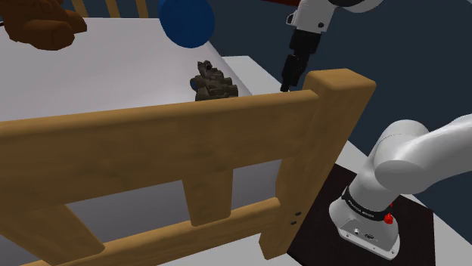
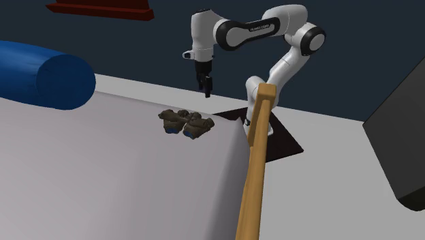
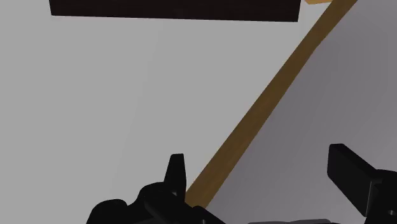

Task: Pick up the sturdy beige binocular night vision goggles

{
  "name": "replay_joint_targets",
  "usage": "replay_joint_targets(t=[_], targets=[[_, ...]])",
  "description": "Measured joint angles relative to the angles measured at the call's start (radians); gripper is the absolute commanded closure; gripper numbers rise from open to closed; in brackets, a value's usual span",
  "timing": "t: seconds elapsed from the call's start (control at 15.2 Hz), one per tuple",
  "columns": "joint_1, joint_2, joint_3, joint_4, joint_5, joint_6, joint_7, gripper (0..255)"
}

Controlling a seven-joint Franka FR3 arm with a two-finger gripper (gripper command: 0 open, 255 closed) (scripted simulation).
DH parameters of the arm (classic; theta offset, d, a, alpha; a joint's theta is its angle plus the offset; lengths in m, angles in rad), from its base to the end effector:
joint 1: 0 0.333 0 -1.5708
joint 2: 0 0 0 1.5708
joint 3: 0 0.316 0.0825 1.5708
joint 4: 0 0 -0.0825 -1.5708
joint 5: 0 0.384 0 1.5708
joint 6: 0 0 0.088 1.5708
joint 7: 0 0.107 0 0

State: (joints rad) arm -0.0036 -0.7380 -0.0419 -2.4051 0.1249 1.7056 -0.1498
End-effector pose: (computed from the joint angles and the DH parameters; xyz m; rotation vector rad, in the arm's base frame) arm 0.3308 -0.0062 0.5648 -2.9887 -0.1499 -0.0775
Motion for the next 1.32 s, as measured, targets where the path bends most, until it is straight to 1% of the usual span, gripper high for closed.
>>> replay_joint_targets(t=[0.13,0.2,0.73,0.92,1.12,1.32], targets=[[0.003,0.013,0.008,0.015,0.002,-0.002,0.008,0],[0.011,0.030,0.026,0.040,0.007,-0.009,0.026,0],[0.051,0.232,0.159,0.319,0.007,-0.084,0.163,0],[0.064,0.328,0.213,0.458,-0.006,-0.129,0.224,0],[0.073,0.442,0.260,0.609,-0.034,-0.173,0.277,0],[0.093,0.539,0.315,0.751,-0.067,-0.228,0.344,0]])
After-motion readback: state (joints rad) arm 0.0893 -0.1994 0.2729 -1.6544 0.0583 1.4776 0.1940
